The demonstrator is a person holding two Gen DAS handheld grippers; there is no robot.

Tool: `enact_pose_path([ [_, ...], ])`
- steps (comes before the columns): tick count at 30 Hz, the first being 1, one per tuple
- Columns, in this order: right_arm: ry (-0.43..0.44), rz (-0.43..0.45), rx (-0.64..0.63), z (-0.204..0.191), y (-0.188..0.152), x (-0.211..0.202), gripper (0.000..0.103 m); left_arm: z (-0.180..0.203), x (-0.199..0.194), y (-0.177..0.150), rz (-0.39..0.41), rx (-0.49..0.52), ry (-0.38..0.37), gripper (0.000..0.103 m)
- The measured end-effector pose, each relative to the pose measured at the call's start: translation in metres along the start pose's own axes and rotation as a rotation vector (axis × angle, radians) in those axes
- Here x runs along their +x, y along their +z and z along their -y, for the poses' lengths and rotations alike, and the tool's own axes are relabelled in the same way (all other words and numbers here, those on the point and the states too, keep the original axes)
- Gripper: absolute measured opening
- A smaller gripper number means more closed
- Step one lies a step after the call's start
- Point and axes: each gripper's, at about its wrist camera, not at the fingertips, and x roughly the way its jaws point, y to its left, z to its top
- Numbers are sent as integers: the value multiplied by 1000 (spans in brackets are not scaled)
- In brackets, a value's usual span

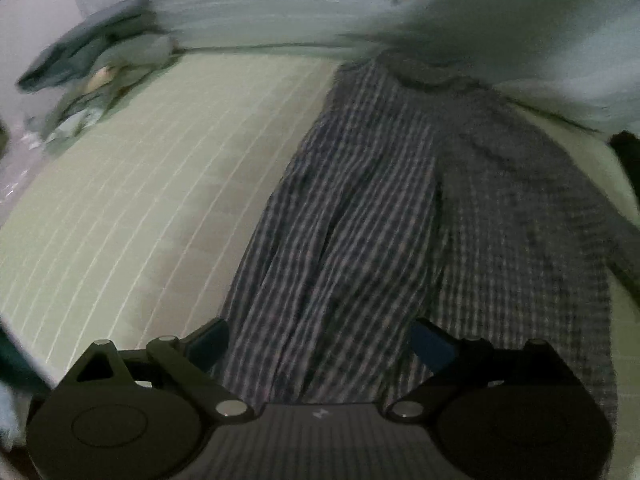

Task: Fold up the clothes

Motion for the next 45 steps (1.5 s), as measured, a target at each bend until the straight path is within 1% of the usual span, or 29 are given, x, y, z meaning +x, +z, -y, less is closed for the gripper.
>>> enact_pose_path([
  [4, 15, 27, 5, -41, -2, -22, 3, -16, 3, 20, 36, 24, -85, 97],
  [7, 37, 40, 3, -82, -7, -39, 3, -29, 10, 30, 39, 30, -140, 97],
  [10, 59, 46, 4, -128, -10, -55, 3, -50, 20, 45, 45, 59, -174, 97],
  [14, 120, 63, -7, -198, -12, -73, 3, -85, 38, 55, 41, 91, -186, 97],
  [18, 213, 72, -15, -278, -12, -79, 3, -127, 58, 63, 12, 88, -173, 97],
  [20, 264, 73, -25, -320, -13, -81, 3, -149, 63, 70, 11, 81, -157, 97],
  [27, 481, 55, -76, -451, -12, -97, 2, -212, 78, 90, -5, 5, -102, 97],
  [30, 577, 26, -77, -493, -10, -101, 2, -230, 84, 93, -25, -34, -71, 97],
  [33, 651, 3, -72, -523, -9, -105, 3, -246, 89, 96, -39, -77, -55, 97],
  [35, 689, -4, -93, -542, -10, -111, 3, -252, 91, 97, -44, -90, -53, 97],
  [37, 709, -16, -129, -557, -15, -117, 3, -255, 91, 96, -48, -92, -55, 97],
  [39, 698, -61, -134, -565, -23, -114, 8, -257, 91, 96, -51, -92, -58, 97],
  [40, 691, -81, -123, -564, -27, -113, 17, -258, 91, 96, -52, -94, -59, 97],
  [41, 681, -94, -113, -561, -30, -113, 34, -258, 90, 95, -52, -95, -61, 97],
  [42, 669, -96, -105, -555, -32, -114, 42, -258, 90, 95, -52, -97, -62, 97],
  [43, 657, -98, -96, -549, -33, -115, 48, -259, 90, 95, -52, -98, -64, 97],
  [45, 632, -99, -79, -537, -37, -117, 50, -258, 89, 94, -53, -100, -69, 97],
])
